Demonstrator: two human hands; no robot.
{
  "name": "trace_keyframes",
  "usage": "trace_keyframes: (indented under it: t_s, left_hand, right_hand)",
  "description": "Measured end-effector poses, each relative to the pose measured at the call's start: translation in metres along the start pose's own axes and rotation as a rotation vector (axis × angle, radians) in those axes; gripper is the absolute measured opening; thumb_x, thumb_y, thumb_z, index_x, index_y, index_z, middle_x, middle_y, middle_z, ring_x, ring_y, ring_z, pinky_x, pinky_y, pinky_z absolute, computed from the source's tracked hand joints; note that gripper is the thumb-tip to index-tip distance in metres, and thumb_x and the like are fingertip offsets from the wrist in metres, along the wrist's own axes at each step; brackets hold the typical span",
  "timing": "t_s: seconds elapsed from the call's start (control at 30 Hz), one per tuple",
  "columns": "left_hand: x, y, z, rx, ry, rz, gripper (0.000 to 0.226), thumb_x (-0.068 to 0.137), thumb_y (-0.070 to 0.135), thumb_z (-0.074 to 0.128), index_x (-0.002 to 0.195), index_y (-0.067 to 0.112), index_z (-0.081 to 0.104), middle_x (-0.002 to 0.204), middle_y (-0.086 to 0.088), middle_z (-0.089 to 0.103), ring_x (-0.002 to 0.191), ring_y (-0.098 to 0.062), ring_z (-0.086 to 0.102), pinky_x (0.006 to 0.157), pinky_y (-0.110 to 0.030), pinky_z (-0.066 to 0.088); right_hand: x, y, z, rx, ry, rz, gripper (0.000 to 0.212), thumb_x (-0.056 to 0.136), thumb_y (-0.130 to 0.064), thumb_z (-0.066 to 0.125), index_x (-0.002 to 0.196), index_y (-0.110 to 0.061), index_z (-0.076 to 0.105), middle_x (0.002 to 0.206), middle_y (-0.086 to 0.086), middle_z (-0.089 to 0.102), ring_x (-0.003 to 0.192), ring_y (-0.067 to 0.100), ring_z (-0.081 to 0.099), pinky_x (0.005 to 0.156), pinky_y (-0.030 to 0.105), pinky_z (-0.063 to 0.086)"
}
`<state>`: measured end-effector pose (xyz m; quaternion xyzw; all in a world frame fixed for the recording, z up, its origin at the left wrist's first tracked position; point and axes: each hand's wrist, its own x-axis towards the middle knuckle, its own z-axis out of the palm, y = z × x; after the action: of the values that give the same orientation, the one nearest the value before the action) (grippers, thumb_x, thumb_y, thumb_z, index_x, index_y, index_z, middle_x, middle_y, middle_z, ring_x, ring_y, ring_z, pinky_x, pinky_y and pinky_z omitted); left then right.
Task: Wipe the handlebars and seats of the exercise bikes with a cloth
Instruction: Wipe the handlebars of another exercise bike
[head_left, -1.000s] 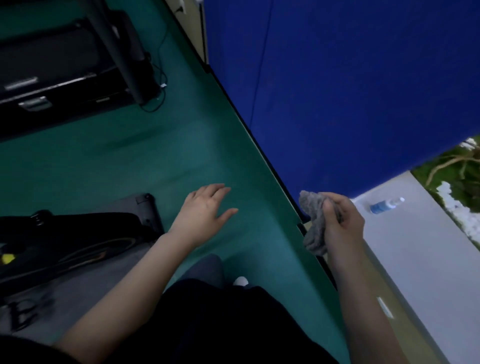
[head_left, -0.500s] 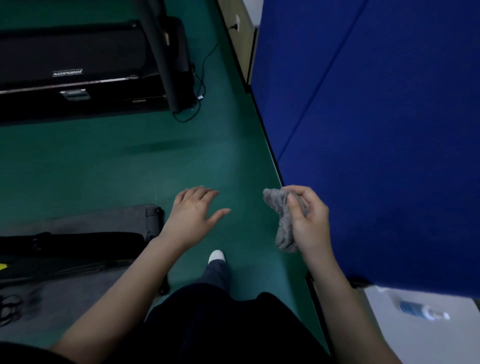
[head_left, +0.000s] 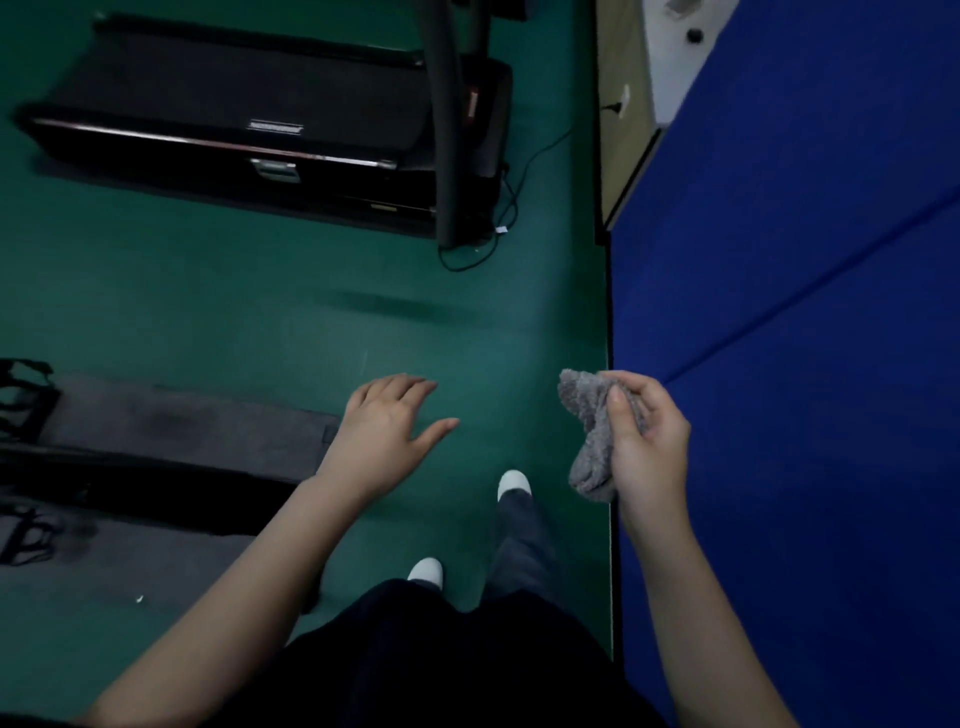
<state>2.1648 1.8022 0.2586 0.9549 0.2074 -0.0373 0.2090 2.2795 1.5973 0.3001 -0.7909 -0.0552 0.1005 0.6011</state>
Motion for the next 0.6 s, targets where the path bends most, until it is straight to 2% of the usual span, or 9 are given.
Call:
trace_keyframes:
  t_s: [0.17, 0.4, 0.6]
  left_hand:
    - [0.057, 0.013, -0.004, -0.024, 0.093, -0.165, 0.056, 0.09, 0.051, 0.051, 0.134, 0.016, 0.05, 0.137, -0.002, 0.051, 0.13, -0.022, 0.041, 0.108, -0.034, 0.022]
    - [0.124, 0.041, -0.015, -0.07, 0.185, -0.32, 0.059, 0.091, 0.053, 0.049, 0.137, 0.016, 0.048, 0.14, -0.001, 0.048, 0.132, -0.021, 0.039, 0.111, -0.036, 0.023]
    - [0.144, 0.026, -0.027, -0.101, 0.222, -0.497, 0.058, 0.091, 0.049, 0.052, 0.138, 0.016, 0.046, 0.143, -0.002, 0.045, 0.132, -0.021, 0.041, 0.11, -0.037, 0.029]
  right_hand:
    - [0.09, -0.011, 0.011, -0.038, -0.182, -0.07, 0.022, 0.096, -0.007, 0.051, 0.094, -0.024, 0.065, 0.103, -0.007, 0.067, 0.101, 0.008, 0.061, 0.097, 0.04, 0.049]
    - [0.203, -0.025, 0.021, -0.062, -0.33, -0.121, 0.021, 0.096, -0.005, 0.05, 0.096, -0.02, 0.065, 0.102, -0.006, 0.066, 0.102, 0.008, 0.061, 0.096, 0.036, 0.049]
    - [0.261, -0.041, 0.063, -0.081, -0.482, -0.16, 0.019, 0.096, -0.004, 0.05, 0.096, -0.016, 0.065, 0.099, -0.01, 0.065, 0.099, 0.002, 0.06, 0.095, 0.031, 0.047]
